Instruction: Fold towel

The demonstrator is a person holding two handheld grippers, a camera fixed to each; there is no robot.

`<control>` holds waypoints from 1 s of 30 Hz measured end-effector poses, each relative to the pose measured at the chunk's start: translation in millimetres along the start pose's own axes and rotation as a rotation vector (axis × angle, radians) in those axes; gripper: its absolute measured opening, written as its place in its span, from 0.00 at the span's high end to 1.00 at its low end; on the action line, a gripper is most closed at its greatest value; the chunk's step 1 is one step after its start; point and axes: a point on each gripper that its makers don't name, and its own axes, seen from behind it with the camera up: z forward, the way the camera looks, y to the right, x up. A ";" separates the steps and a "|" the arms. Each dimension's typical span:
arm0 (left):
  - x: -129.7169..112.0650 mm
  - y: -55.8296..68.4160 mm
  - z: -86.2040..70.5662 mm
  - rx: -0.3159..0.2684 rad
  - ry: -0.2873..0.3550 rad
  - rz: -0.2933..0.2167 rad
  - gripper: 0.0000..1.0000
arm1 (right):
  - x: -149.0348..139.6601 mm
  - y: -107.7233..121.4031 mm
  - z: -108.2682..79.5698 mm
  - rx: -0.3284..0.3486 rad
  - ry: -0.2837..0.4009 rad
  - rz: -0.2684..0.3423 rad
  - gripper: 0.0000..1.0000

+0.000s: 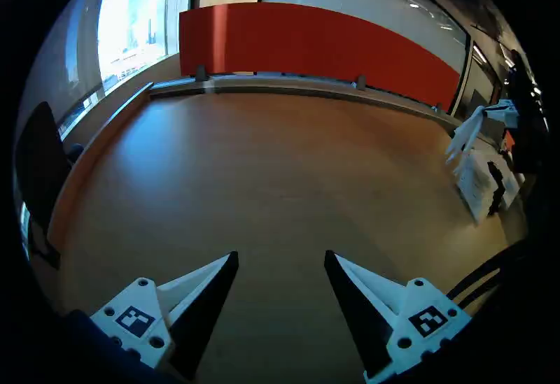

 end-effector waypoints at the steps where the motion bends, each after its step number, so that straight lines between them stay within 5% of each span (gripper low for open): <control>1: 0.2 0.2 -0.1 0.001 0.000 0.000 0.09 | -0.9 6.7 -0.8 -0.007 -0.004 -0.002 0.95; 12: -1.2 3.2 -2.5 0.012 -0.004 -0.002 0.09 | -7.8 76.7 -11.3 -0.087 -0.038 0.006 0.95; 30: 2.1 10.5 -2.2 0.014 -0.007 0.015 0.09 | -22.7 145.4 -26.5 -0.176 -0.079 0.027 0.95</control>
